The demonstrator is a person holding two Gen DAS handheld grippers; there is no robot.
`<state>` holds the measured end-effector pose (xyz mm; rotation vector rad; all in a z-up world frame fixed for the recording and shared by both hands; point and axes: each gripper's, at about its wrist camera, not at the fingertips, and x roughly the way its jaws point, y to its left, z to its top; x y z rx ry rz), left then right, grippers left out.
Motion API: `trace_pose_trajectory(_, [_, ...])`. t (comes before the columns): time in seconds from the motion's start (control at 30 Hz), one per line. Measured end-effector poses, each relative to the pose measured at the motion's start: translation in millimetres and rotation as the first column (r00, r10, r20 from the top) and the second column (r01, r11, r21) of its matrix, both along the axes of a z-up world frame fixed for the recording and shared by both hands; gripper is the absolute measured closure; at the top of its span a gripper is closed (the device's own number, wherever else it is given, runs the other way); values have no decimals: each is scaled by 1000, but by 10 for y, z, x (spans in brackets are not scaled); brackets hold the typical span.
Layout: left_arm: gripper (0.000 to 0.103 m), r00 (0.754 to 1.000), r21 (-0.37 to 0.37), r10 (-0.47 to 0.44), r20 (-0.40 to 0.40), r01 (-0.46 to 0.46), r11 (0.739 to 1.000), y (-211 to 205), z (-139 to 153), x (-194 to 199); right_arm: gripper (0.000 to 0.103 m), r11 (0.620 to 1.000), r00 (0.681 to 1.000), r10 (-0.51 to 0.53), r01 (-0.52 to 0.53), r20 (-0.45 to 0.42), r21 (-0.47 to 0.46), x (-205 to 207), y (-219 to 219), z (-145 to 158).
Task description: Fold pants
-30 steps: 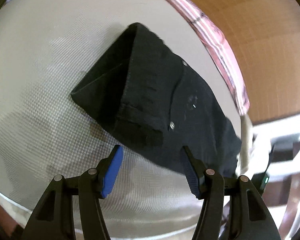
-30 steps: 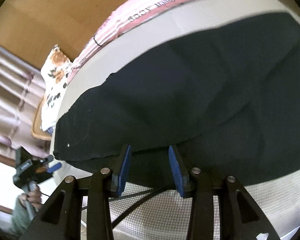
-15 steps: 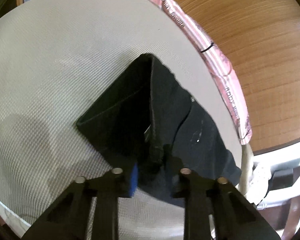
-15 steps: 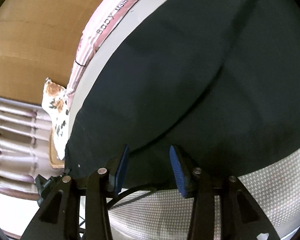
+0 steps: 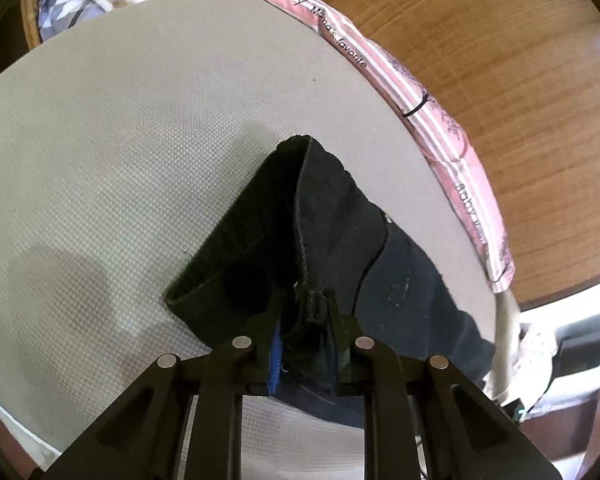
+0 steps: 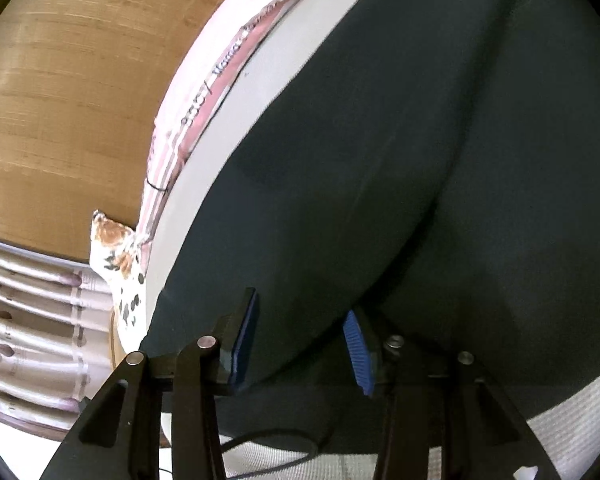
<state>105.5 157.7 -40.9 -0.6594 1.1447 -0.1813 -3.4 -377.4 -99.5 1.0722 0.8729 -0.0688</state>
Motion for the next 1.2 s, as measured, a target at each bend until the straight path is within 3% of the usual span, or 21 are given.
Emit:
trace_pose_trajectory(0.07, [85,1000,28,-14,1,14,1000,-19,8,12,92,1000,1000,5,-5,1,-29,3,-34,45])
trace_pose_trajectory(0.33, [85,996,179,-83,20,78,981,-54,152,83,96,964,995,91,-97,-36,-246,-192,218,442])
trace_pose_trajectory(0.4, [91,995,252,-91,30,81,964,-65,190,124,96,945,991,108,-126,-76,-303,-233,290,446])
trace_pose_trajectory(0.47, [94,994,357,-100,49,76,931,-79,210,159,96,938,987,107,-140,-121,-316,-257,311,377])
trace_pose_trajectory(0.6, [94,995,310,-103,17,92,946,-49,72,177,96,955,983,96,-136,-160,-262,-294,264,206])
trace_pose_trajectory(0.83, [94,975,271,-200,99,167,948,-290,254,41,96,965,981,88,-128,-175,-230,-294,232,130])
trace_pose_trajectory(0.93, [92,952,289,-279,126,234,928,-531,347,-13,96,968,981,76,-115,-179,-224,-328,240,130])
trace_pose_trajectory(1.03, [88,910,299,-382,159,324,898,-865,418,-88,92,966,982,86,-124,-170,-225,-324,227,139])
trace_pose_trajectory(1.07, [87,893,315,-417,167,352,881,-992,441,-110,90,970,983,82,-117,-164,-212,-322,201,127])
trace_pose_trajectory(1.17, [85,821,374,-540,187,449,811,-1458,481,-209,67,982,990,69,-88,-120,-165,-323,123,112])
trace_pose_trajectory(1.2, [85,789,387,-583,193,485,784,-1629,481,-243,66,983,994,52,-69,-100,-169,-334,61,126])
